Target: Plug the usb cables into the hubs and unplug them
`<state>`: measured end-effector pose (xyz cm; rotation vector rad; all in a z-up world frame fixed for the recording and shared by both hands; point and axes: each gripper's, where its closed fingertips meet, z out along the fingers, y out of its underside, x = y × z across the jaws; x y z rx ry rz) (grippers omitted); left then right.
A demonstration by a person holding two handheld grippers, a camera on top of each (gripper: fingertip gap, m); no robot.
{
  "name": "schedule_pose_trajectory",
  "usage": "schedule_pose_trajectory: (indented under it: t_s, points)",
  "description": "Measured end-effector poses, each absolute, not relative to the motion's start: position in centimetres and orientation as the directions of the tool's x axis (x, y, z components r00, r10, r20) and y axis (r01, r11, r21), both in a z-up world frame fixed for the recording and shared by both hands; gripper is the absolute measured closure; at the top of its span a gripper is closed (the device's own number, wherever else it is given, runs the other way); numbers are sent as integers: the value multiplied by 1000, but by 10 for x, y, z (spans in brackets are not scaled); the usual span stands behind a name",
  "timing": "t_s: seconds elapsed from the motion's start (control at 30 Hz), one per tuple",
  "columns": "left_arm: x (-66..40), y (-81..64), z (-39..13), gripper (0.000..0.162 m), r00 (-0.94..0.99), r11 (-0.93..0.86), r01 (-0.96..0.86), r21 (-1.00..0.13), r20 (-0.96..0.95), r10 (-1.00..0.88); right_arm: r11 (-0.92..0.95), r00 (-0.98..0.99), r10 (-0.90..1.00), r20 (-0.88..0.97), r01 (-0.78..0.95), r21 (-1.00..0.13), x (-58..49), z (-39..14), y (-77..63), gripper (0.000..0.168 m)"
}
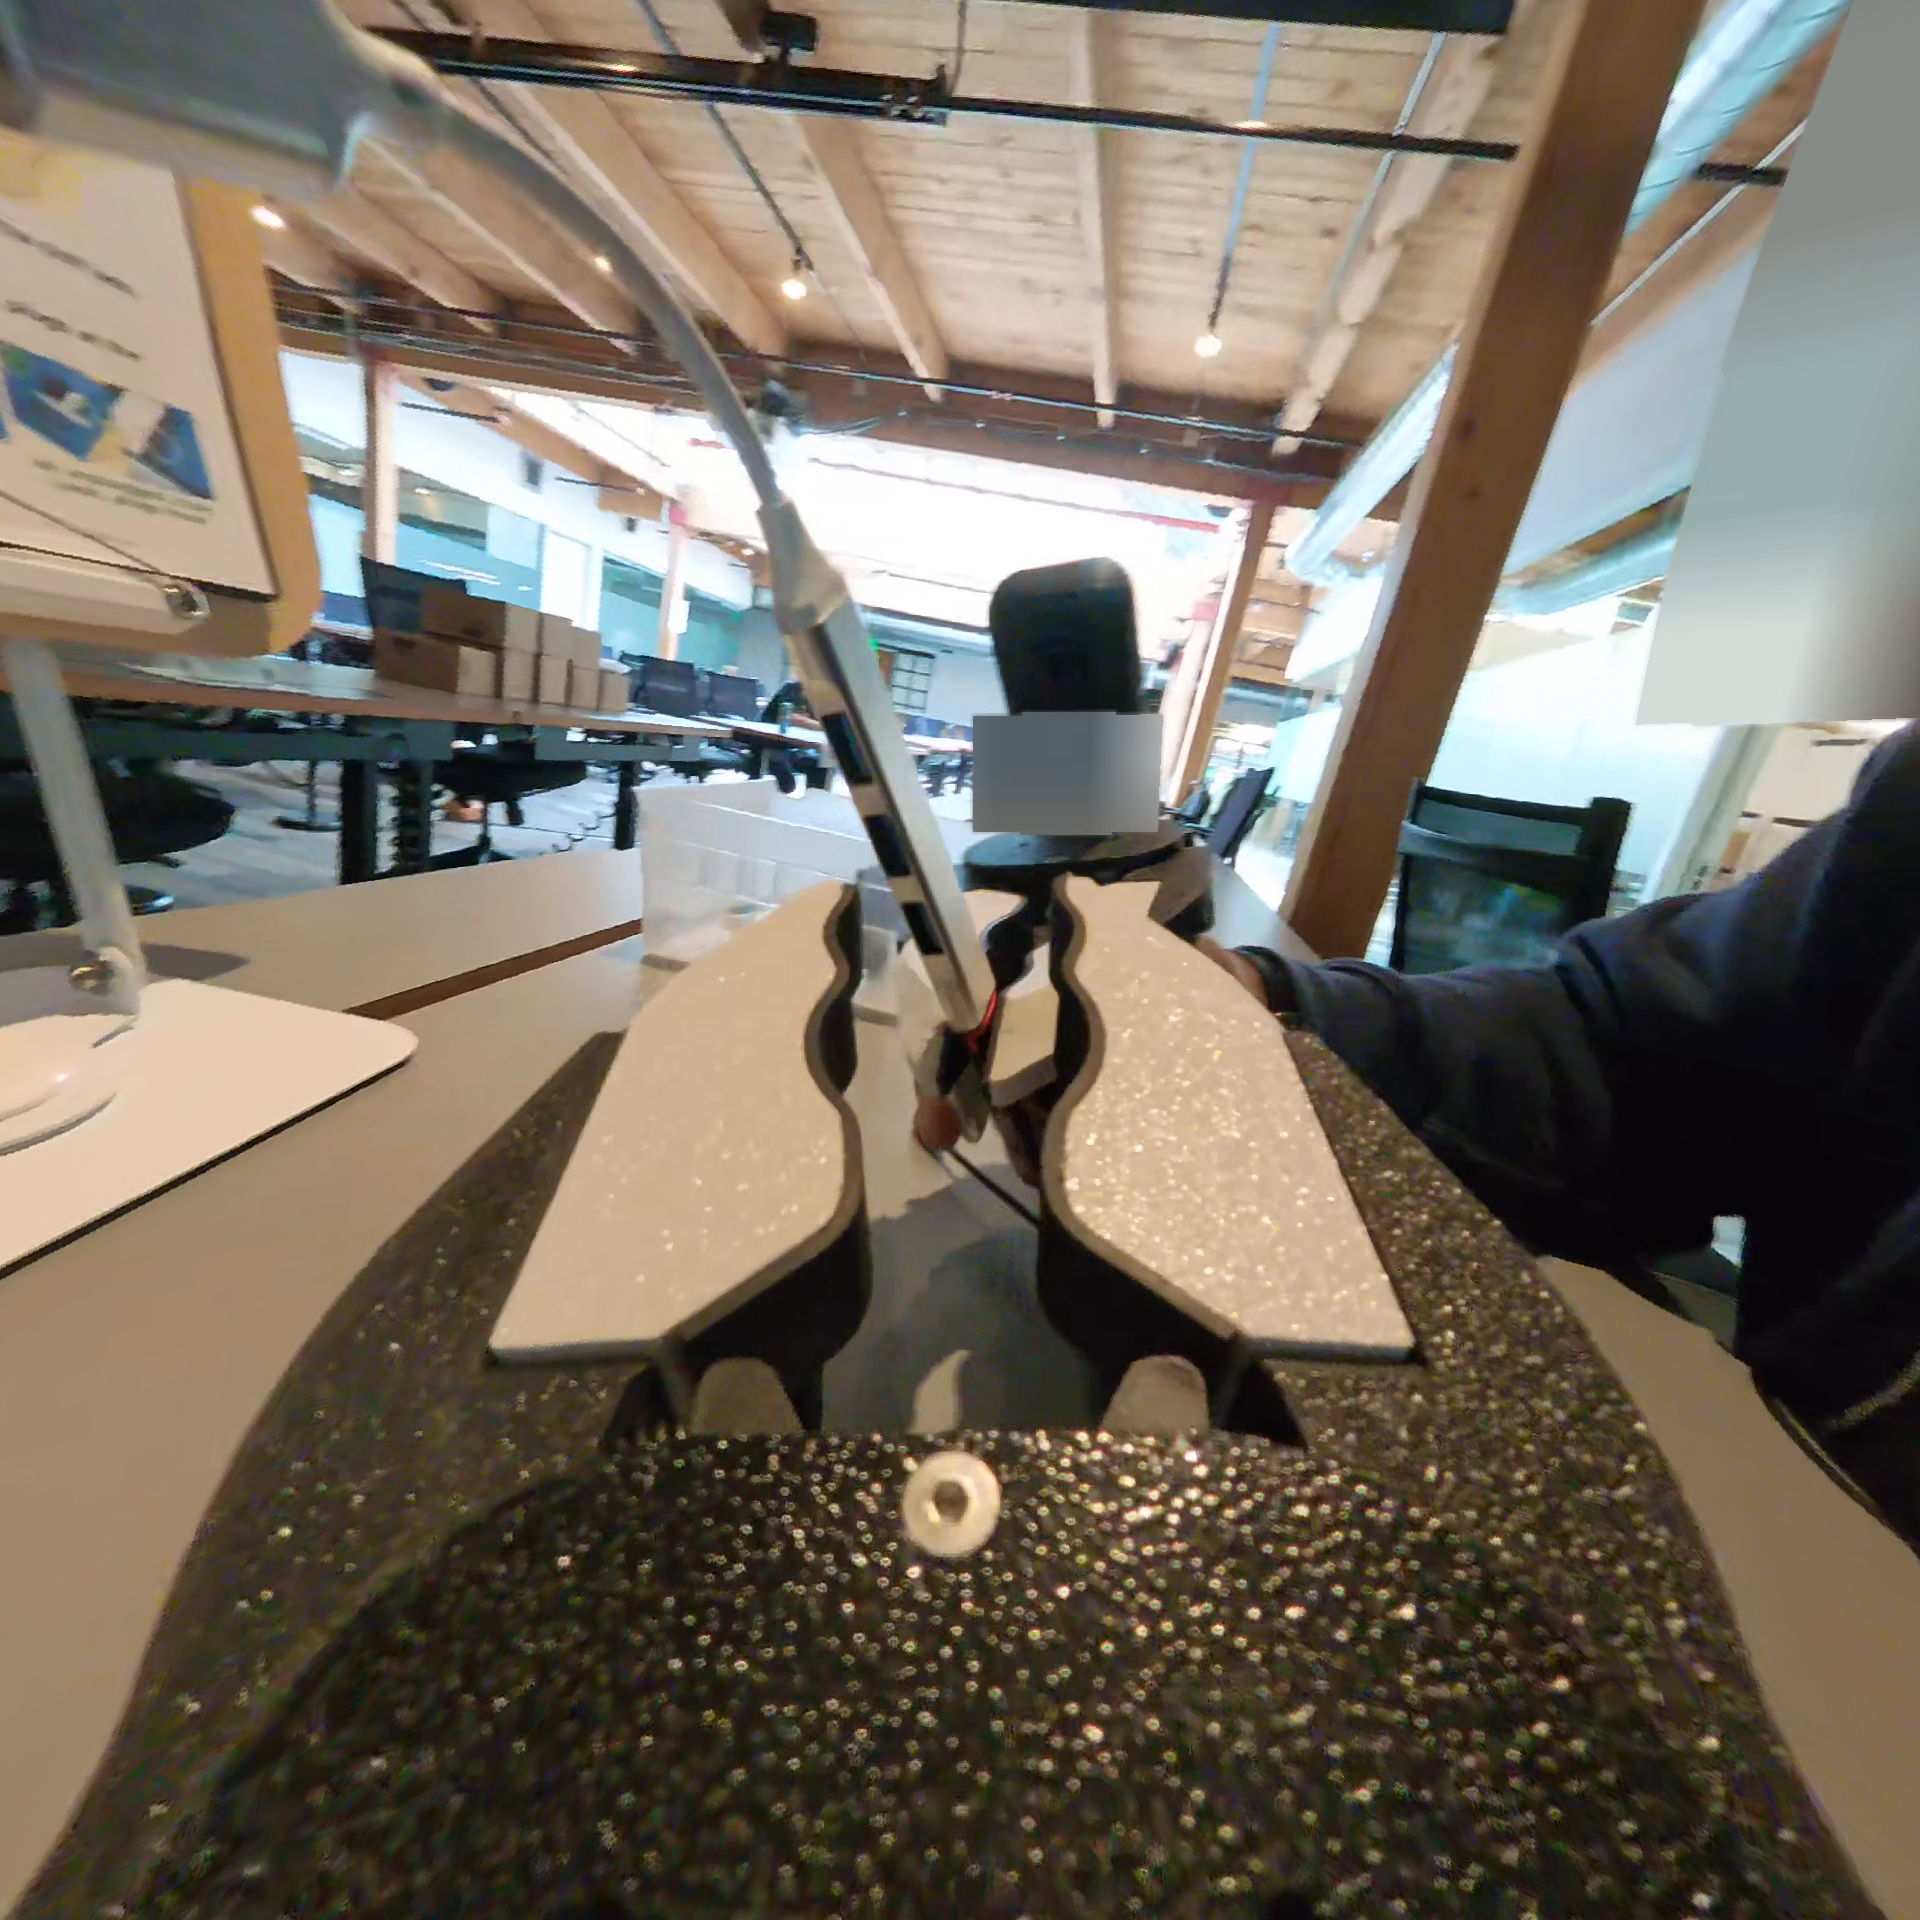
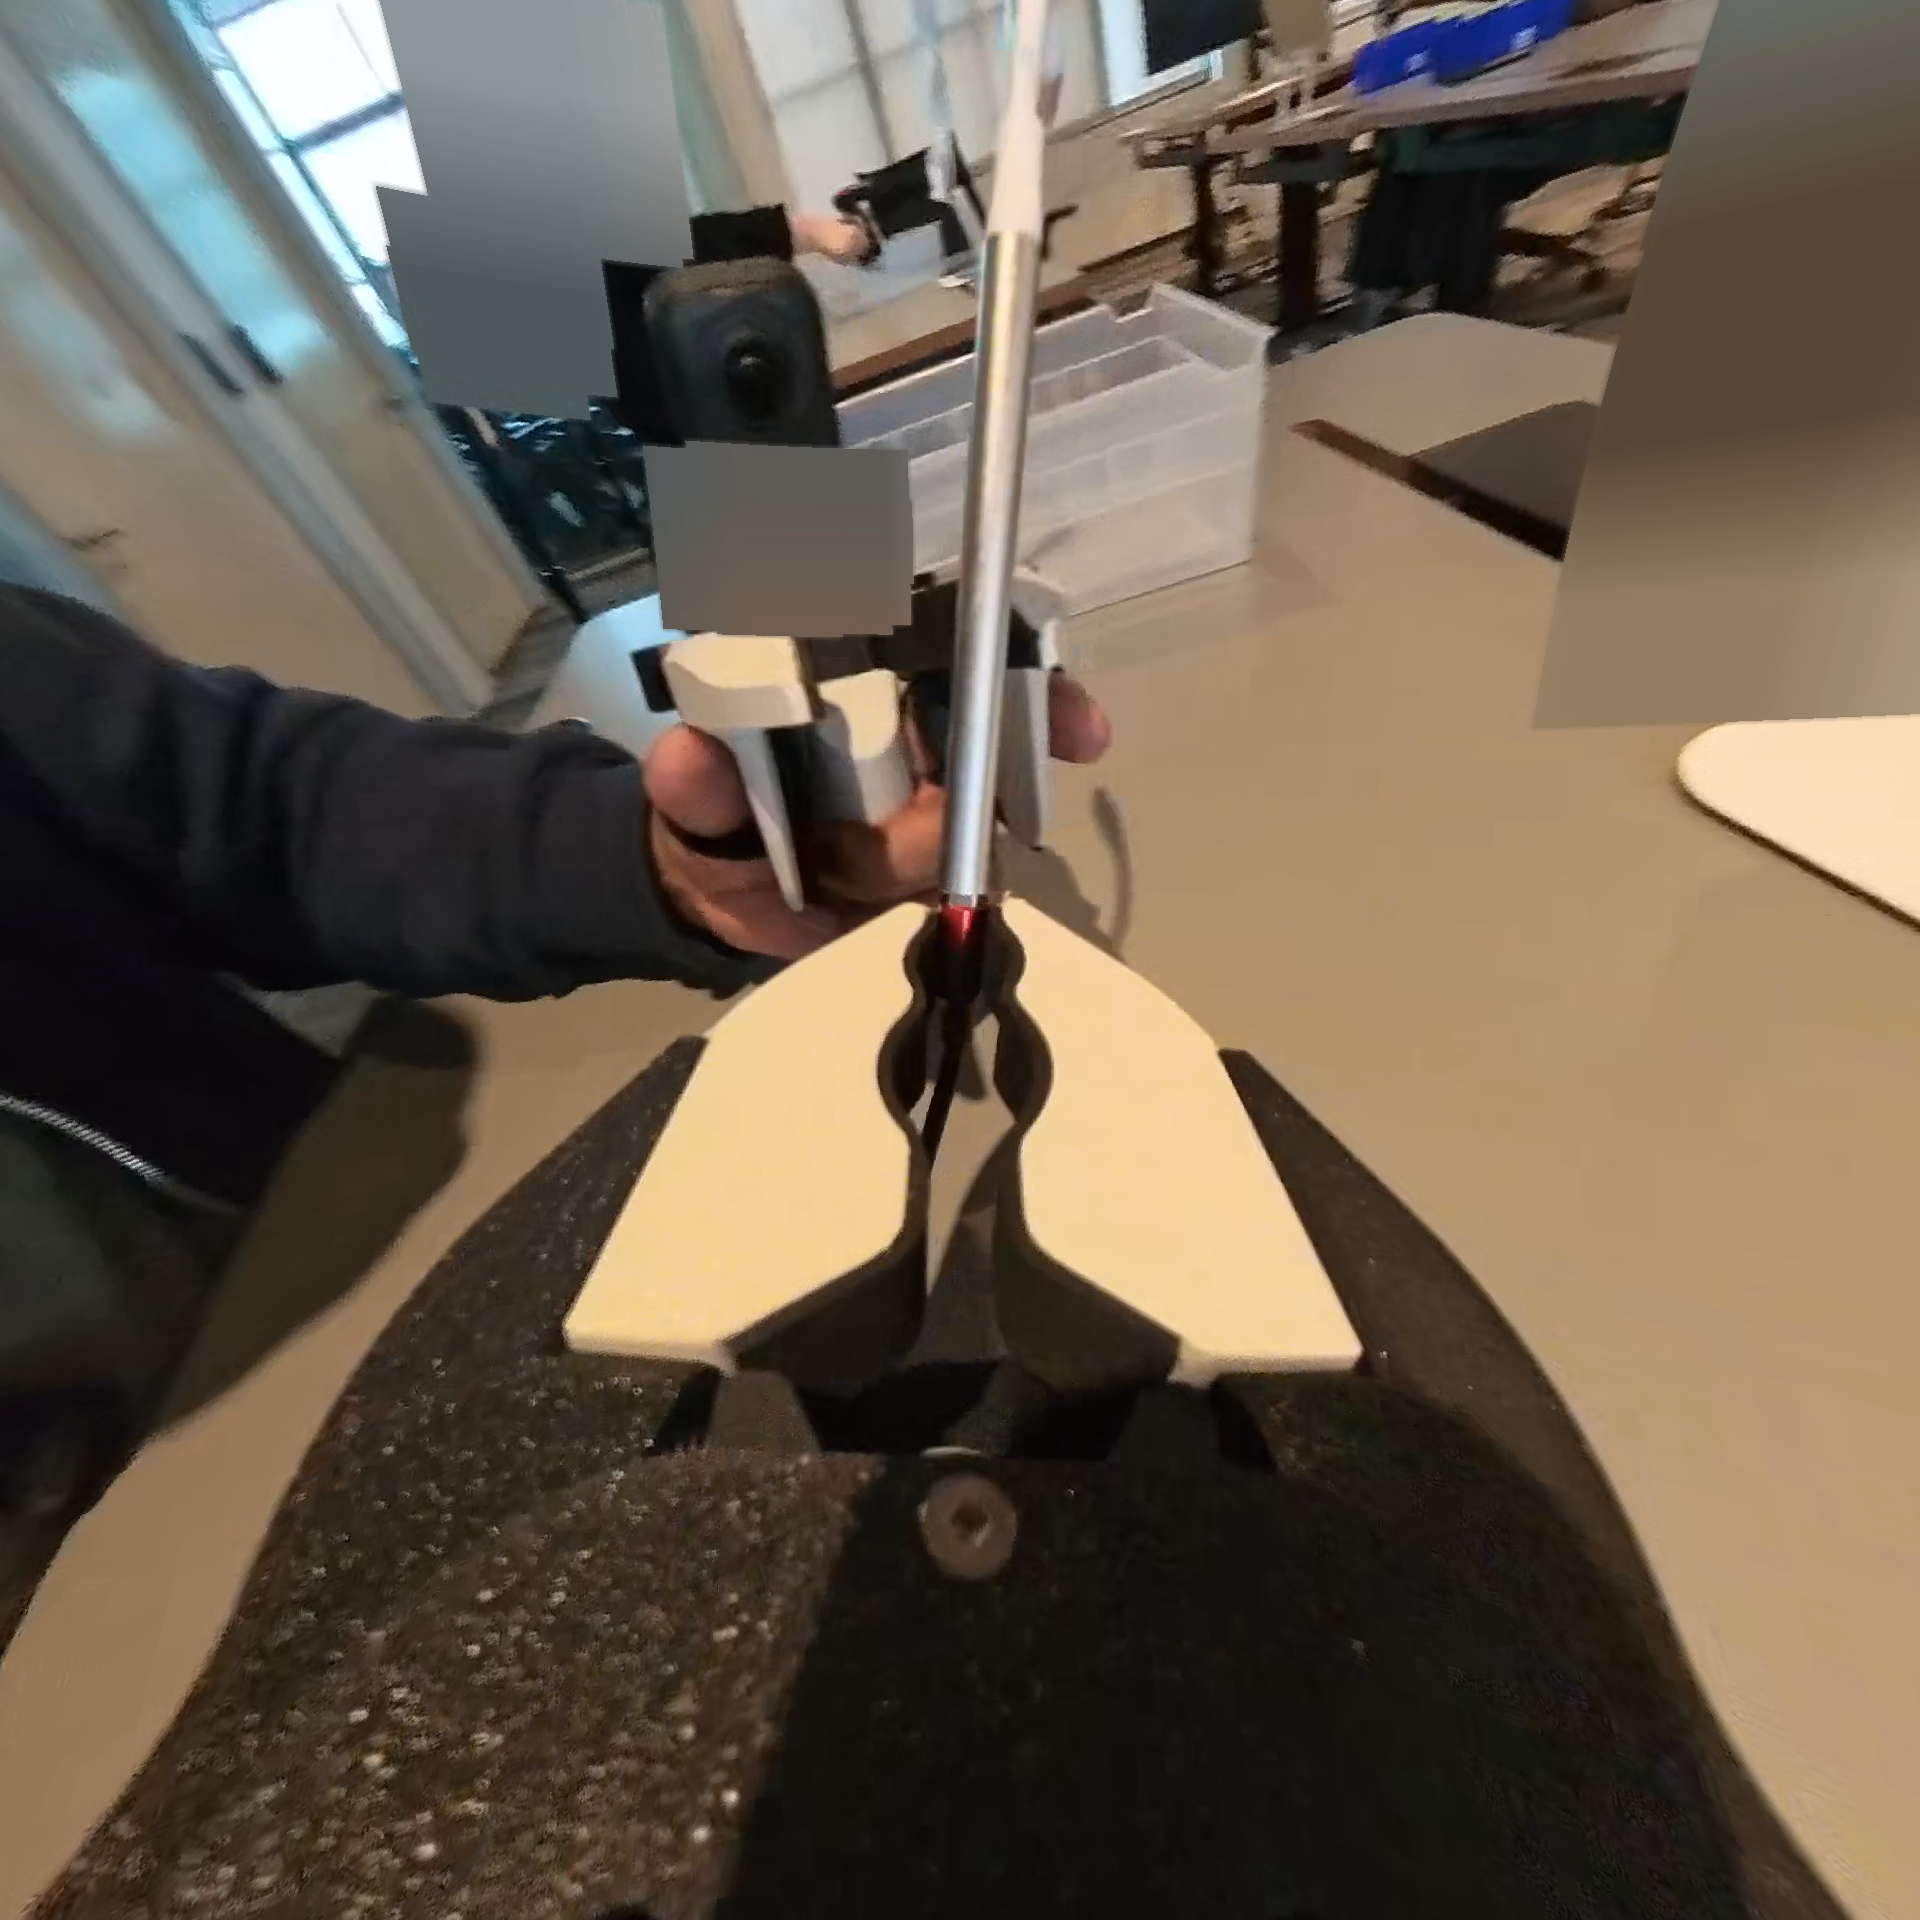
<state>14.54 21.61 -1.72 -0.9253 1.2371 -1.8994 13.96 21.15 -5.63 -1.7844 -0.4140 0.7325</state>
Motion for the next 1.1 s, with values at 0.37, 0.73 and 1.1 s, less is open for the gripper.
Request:
schedule_pose_trajectory:
  t_s: [0.37, 0.73, 1.1]
  points:
    - [146, 203, -26, 146, -572, -306, 85, -948, 205, -794, -330, 720, 660, -214, 22, -944, 121, -66, 207, 162]
    - [140, 200, -18, 154, -607, -409, 64, -910, 290, -740, -326, 709, 676, -200, 43, -945, 117, -60, 204, 161]
    - [136, 208, -7, 154, -575, -482, 135, -866, 328, -750, -324, 691, 658, -300, -100, -941, 114, -48, 208, 161]
